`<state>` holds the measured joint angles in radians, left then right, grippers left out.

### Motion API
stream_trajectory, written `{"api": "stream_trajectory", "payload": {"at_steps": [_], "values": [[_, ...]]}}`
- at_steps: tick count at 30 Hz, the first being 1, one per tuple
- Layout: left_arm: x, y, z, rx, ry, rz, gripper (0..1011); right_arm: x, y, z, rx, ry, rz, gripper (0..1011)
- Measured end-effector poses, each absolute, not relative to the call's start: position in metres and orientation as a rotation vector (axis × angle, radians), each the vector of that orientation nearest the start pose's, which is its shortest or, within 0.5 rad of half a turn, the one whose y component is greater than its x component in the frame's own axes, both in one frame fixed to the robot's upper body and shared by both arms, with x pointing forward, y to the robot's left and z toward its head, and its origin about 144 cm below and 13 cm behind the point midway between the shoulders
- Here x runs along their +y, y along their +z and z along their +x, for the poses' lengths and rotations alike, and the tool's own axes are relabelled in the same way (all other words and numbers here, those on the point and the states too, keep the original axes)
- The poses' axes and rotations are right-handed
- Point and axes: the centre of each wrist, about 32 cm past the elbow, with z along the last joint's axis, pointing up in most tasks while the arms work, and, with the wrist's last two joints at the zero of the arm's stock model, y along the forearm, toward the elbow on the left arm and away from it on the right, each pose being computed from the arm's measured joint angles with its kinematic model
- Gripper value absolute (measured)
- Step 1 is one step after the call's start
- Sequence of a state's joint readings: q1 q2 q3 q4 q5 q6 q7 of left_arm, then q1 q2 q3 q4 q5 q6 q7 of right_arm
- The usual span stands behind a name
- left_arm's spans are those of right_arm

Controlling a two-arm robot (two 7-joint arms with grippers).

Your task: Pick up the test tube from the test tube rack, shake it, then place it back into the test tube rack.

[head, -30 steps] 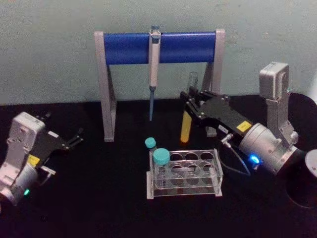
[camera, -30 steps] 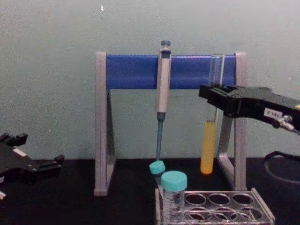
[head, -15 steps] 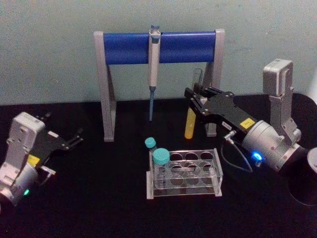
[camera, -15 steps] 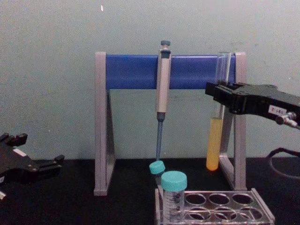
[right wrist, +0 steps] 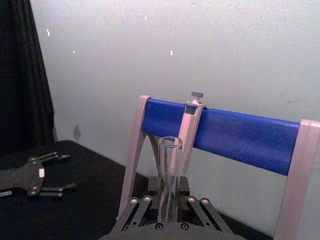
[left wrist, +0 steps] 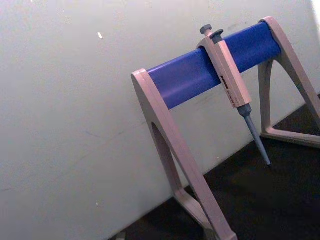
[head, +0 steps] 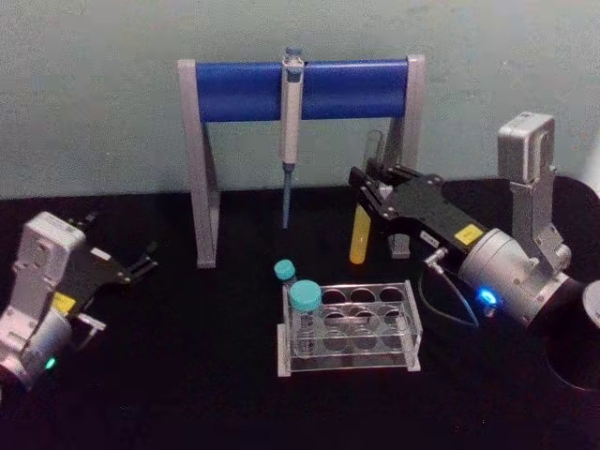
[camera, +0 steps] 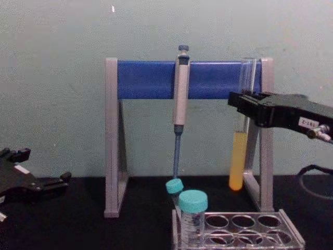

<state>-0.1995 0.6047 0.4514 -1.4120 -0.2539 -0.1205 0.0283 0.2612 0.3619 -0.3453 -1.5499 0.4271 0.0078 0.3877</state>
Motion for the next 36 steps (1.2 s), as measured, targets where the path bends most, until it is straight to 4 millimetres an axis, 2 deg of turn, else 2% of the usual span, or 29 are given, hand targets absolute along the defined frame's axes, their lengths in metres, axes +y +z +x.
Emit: {"api": "stream_trajectory", "payload": {"at_steps": [13,24,36], "values": [[0.31,1.14,0.489,-0.285,1.248,0.304,1001,-0.235,1.21,0.495,-0.09,-0.792,0.075,241],[0.31,1.14,0.489,-0.285,1.248,0.304,1001,-0.242,1.201,0.477,-0.096,-0.683,0.06,241],[0.31,1.14,0.489,-0.285,1.248,0.304,1001,-0.242,1.19,0.478,-0.09,-0.649,0.051,241]]}}
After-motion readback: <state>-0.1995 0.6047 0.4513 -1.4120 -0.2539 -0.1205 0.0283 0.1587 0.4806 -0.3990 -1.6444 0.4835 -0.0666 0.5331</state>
